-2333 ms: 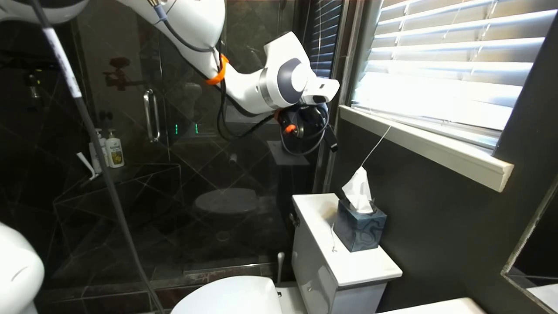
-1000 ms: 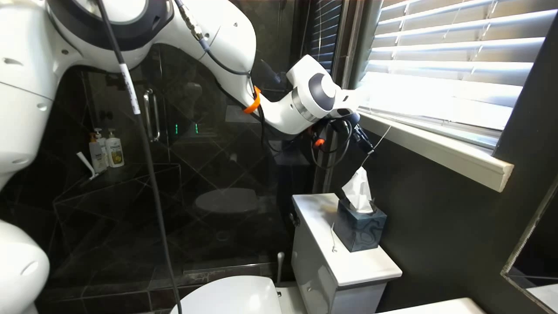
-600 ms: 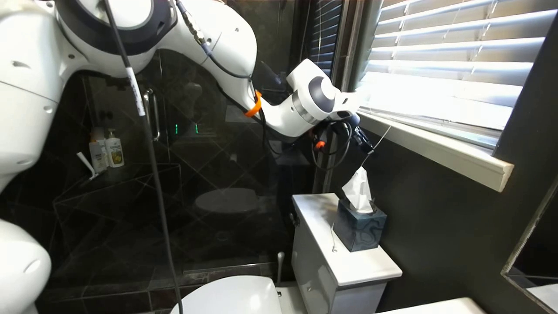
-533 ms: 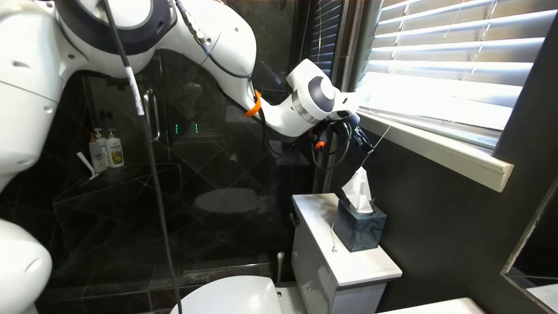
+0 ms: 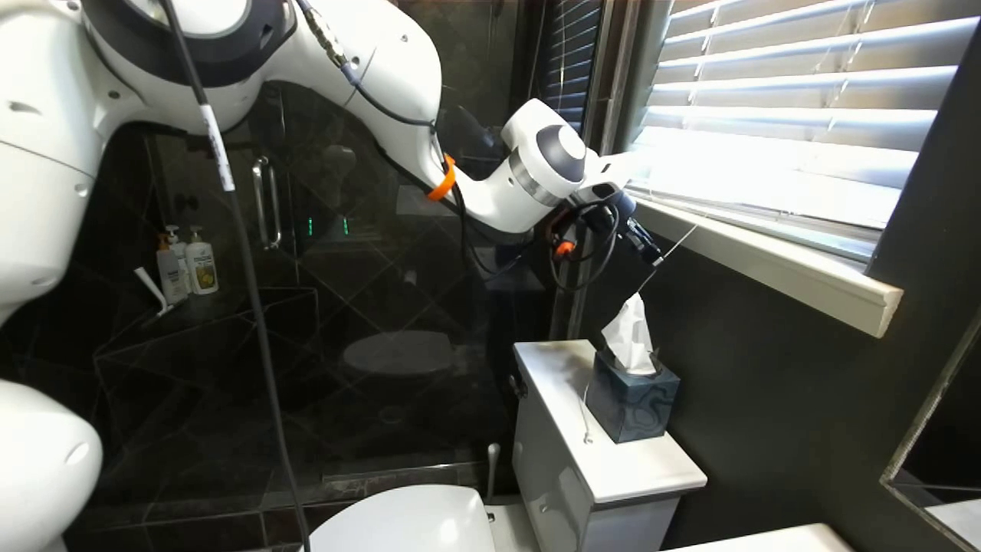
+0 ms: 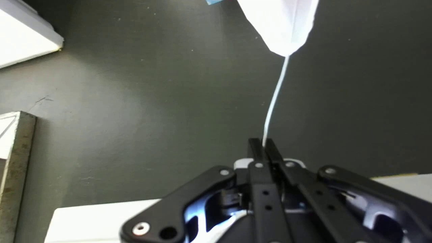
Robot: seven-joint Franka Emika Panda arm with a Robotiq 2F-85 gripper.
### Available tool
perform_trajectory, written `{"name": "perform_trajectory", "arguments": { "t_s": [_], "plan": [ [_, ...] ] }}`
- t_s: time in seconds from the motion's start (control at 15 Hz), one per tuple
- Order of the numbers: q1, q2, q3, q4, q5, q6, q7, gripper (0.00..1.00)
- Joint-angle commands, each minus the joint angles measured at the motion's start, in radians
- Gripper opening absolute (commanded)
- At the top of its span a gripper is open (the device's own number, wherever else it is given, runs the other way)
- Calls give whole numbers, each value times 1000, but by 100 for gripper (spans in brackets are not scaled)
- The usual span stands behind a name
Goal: Move the white rope to the right.
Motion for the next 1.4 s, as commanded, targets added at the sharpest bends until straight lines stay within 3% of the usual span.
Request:
{"name": "perform_trajectory", "arguments": {
  "t_s": [0.0, 0.4, 0.67, 0.87, 0.93, 1.0, 1.33],
  "plan": [
    [52, -54, -28, -44, -50, -85, -37, 4],
    [57, -162, 34, -129, -6, -129, -280, 3],
    [49, -213, 63, -141, -38, -235, -391, 4],
    [55, -226, 55, -113, -107, -361, -395, 12],
    [53, -225, 52, -97, -139, -397, -369, 4],
    [45, -229, 58, -85, -159, -431, -362, 2],
    [-4, -226, 77, -9, -202, -531, -294, 1]
  ]
}}
